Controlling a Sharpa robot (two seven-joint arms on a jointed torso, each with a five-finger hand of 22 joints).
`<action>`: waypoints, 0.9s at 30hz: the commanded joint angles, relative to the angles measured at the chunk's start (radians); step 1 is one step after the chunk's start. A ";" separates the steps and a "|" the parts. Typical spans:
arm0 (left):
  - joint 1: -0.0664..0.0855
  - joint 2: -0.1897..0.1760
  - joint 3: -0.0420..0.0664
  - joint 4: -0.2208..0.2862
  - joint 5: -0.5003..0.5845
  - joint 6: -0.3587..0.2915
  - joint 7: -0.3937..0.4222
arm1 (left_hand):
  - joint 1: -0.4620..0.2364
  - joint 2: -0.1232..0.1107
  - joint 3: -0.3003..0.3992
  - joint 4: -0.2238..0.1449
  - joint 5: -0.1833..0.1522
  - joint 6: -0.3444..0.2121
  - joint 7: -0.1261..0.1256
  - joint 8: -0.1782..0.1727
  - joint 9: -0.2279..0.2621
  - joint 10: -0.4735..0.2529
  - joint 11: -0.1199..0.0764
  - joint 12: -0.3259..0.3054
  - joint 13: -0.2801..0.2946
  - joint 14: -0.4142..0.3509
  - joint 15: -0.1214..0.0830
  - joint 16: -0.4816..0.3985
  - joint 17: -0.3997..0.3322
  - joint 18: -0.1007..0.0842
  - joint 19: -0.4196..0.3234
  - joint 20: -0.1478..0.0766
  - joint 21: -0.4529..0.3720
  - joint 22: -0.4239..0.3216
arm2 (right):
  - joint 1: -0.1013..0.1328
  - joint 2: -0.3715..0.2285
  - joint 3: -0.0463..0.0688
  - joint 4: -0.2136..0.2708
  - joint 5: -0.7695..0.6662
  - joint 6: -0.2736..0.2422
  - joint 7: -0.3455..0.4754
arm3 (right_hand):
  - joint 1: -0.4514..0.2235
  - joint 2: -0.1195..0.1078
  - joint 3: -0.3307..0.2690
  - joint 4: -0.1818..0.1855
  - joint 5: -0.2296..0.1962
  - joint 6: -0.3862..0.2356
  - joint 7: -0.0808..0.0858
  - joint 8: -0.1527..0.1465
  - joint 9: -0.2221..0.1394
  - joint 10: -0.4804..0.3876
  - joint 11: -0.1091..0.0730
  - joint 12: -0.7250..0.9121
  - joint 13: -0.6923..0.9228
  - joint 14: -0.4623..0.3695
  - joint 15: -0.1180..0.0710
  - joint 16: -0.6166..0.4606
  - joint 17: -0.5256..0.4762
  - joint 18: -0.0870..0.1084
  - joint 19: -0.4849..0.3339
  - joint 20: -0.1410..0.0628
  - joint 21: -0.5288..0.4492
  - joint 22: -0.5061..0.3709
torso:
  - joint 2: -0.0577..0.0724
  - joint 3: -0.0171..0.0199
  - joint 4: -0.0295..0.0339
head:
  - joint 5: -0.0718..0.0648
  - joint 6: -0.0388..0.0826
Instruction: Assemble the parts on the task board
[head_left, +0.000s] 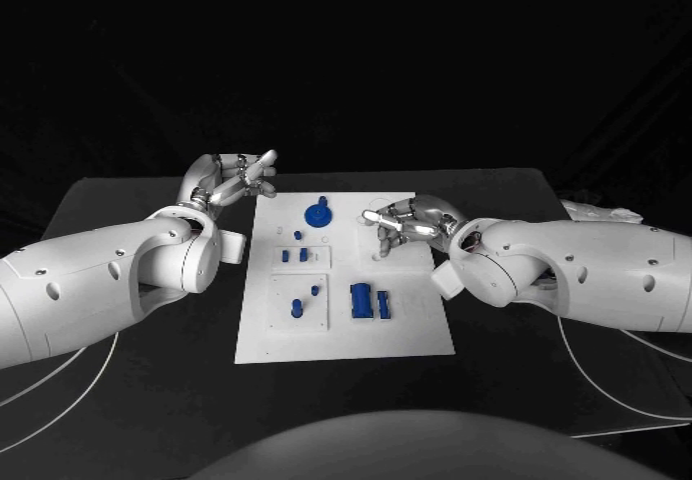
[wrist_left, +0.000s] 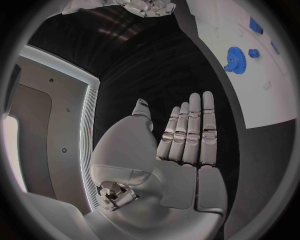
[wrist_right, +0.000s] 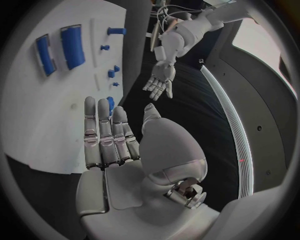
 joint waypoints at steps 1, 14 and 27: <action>-0.013 -0.010 0.001 0.029 0.068 -0.054 0.118 | 0.011 -0.001 -0.009 -0.002 0.003 -0.029 0.011 0.011 -0.008 -0.039 0.013 -0.005 -0.001 -0.094 0.024 -0.032 -0.038 -0.003 -0.066 0.019 -0.053 -0.033 | -0.006 0.035 0.006 -0.037 0.211 0.003 0.302 | -0.063 0.006 -0.052 -0.014 0.002 -0.090 -0.002 -0.043 -0.076 -0.100 0.064 -0.237 -0.232 -0.135 0.069 -0.165 -0.140 -0.027 -0.113 0.047 -0.170 -0.141 | -0.001 0.0053 -0.0108 | 0.025 0.000; -0.063 -0.013 0.002 0.078 0.141 -0.018 0.238 | -0.034 -0.182 0.038 0.008 0.049 -0.350 -0.035 -0.002 -0.033 -0.455 -0.029 -0.008 0.001 -0.616 -0.013 -0.156 -0.168 -0.022 -0.712 -0.038 -0.147 -0.428 | -0.014 0.093 0.016 -0.083 0.202 0.094 0.422 | -0.260 -0.072 -0.030 0.006 -0.130 -0.627 -0.080 -0.152 -0.491 -0.570 -0.050 -0.545 -0.680 -0.664 -0.044 -0.593 -0.579 0.011 -0.697 -0.028 -0.325 -0.806 | -0.005 0.0049 -0.0028 | 0.026 0.040; -0.099 -0.020 0.038 0.097 0.128 -0.060 0.167 | -0.527 -0.140 0.065 -0.116 0.009 -0.605 -0.108 -0.095 -0.102 -0.717 -0.150 -0.074 -0.064 -0.757 -0.105 -0.303 -0.254 -0.079 -0.830 -0.122 -0.184 -0.581 | -0.028 0.099 0.035 -0.085 0.211 0.028 0.383 | -0.981 -0.124 0.148 -0.211 -0.183 -0.691 -0.184 -0.193 -0.638 -0.685 -0.159 -0.738 -0.952 -0.728 -0.115 -0.733 -0.722 -0.147 -0.749 -0.190 -0.345 -0.965 | -0.012 0.0090 -0.0044 | 0.032 0.067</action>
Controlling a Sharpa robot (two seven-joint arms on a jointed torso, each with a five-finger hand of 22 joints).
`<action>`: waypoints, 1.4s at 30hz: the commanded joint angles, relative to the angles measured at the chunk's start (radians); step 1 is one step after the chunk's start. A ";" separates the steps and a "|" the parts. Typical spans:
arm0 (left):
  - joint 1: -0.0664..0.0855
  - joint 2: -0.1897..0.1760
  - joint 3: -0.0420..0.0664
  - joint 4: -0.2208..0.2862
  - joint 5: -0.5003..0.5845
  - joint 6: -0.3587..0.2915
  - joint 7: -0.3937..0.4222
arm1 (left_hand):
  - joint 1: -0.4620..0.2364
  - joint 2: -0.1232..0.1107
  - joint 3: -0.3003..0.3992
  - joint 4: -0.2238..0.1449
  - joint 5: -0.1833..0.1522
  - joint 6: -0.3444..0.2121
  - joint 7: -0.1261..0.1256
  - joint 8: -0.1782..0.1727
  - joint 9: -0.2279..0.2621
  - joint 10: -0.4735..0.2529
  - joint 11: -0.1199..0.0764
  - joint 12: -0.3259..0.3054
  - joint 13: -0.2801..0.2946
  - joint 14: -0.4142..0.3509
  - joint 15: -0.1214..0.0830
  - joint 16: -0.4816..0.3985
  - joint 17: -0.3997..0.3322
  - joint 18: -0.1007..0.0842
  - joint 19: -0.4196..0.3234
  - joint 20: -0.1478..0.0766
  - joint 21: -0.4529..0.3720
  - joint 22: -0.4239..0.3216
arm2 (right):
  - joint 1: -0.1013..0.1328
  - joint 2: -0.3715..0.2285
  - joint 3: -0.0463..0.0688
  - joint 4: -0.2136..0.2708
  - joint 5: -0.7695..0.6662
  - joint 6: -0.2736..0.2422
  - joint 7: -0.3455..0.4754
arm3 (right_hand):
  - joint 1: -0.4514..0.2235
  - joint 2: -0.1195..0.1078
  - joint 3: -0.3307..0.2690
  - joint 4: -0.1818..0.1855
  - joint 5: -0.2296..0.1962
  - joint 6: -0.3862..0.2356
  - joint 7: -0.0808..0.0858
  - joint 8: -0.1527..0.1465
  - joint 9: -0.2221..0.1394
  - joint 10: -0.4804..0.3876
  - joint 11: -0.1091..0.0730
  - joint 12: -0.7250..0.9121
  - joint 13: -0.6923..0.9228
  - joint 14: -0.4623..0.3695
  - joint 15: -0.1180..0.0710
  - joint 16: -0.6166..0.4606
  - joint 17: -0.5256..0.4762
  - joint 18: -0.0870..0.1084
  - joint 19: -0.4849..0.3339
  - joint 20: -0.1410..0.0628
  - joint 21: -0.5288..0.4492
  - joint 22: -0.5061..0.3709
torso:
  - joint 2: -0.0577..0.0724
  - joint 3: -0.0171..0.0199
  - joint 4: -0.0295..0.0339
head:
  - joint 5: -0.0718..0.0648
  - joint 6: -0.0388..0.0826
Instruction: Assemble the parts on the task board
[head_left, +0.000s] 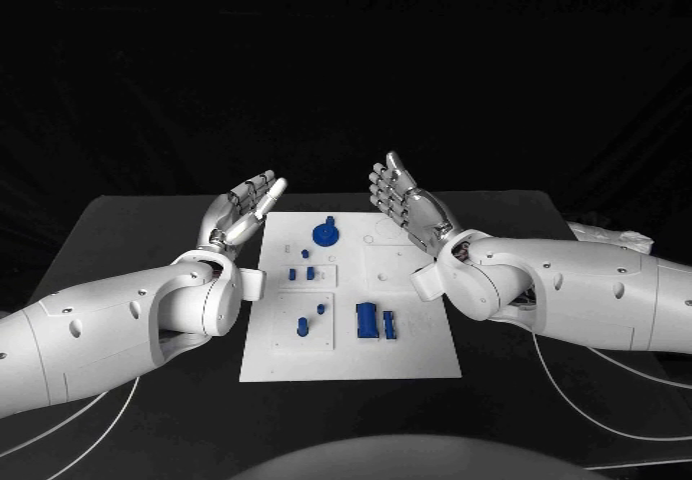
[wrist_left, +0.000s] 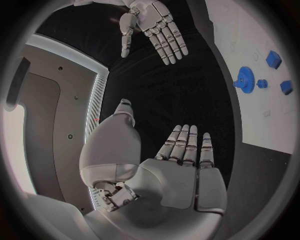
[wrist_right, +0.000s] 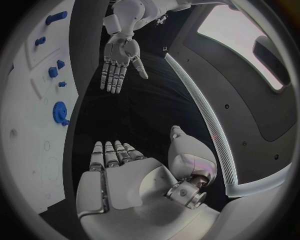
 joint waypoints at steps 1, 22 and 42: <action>-0.019 -0.005 0.027 0.019 0.005 -0.034 -0.025 | -0.301 0.048 0.035 -0.077 -0.042 -0.126 -0.039 -0.092 -0.035 -0.138 -0.078 -0.037 -0.033 -0.069 -0.035 -0.108 -0.057 -0.039 -0.053 -0.037 -0.019 -0.075 | -0.013 0.002 0.014 0.000 0.015 -0.043 0.004 | -0.106 -0.001 0.003 -0.099 -0.003 0.000 -0.004 -0.003 -0.004 0.001 -0.005 -0.014 -0.050 0.002 -0.007 -0.005 -0.003 -0.006 0.000 -0.006 -0.004 -0.006 | -0.008 0.0040 -0.0016 | 0.008 0.019; -0.129 -0.037 0.196 0.100 0.028 -0.169 -0.128 | -0.695 0.154 0.112 -0.175 -0.134 -0.290 -0.125 -0.092 -0.035 -0.320 -0.078 -0.037 -0.033 -0.222 -0.035 -0.249 -0.184 -0.132 -0.172 -0.118 -0.019 -0.242 | -0.147 0.021 0.197 -0.004 0.141 -0.392 0.024 | -0.313 -0.001 0.003 -0.099 -0.003 0.000 -0.004 -0.003 -0.004 0.001 -0.005 -0.014 -0.050 0.002 -0.007 -0.005 -0.003 -0.006 0.000 -0.006 -0.004 -0.006 | -0.084 0.0445 -0.0151 | 0.085 0.217; -0.129 -0.037 0.196 0.100 0.028 -0.169 -0.128 | -0.850 0.154 0.112 -0.246 -0.134 -0.406 -0.125 -0.092 -0.035 -0.446 -0.078 -0.037 -0.033 -0.222 -0.035 -0.348 -0.184 -0.132 -0.172 -0.118 -0.019 -0.242 | -0.147 0.021 0.197 -0.004 0.141 -0.392 0.024 | -0.313 -0.001 0.003 -0.099 -0.003 0.000 -0.004 -0.003 -0.004 0.001 -0.005 -0.014 -0.050 0.002 -0.007 -0.005 -0.003 -0.006 0.000 -0.006 -0.004 -0.006 | -0.084 0.0445 -0.0151 | 0.085 0.217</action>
